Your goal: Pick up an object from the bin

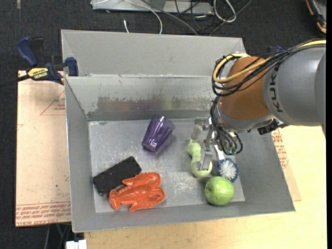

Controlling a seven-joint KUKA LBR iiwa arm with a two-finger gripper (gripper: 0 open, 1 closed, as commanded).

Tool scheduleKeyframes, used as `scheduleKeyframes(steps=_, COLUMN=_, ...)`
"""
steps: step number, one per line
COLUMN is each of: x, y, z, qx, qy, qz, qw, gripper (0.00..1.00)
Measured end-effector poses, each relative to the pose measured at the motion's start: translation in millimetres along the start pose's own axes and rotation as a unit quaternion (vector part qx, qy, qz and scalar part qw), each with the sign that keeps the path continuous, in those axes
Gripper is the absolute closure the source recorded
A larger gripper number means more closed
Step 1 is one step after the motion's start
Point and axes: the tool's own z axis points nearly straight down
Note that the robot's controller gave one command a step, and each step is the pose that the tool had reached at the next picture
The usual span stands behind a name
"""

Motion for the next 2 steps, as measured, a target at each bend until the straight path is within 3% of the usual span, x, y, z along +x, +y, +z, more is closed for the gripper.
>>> scheduleKeyframes(steps=1, x=-16.4, y=-25.7, z=-3.8, qx=0.002, qy=-0.008, qz=0.085, qw=0.9964, gripper=0.0)
scheduleKeyframes(steps=2, x=1.6, y=2.9, z=21.0, qx=-0.002, qy=-0.0062, qz=0.013, qw=0.9999, gripper=0.0)
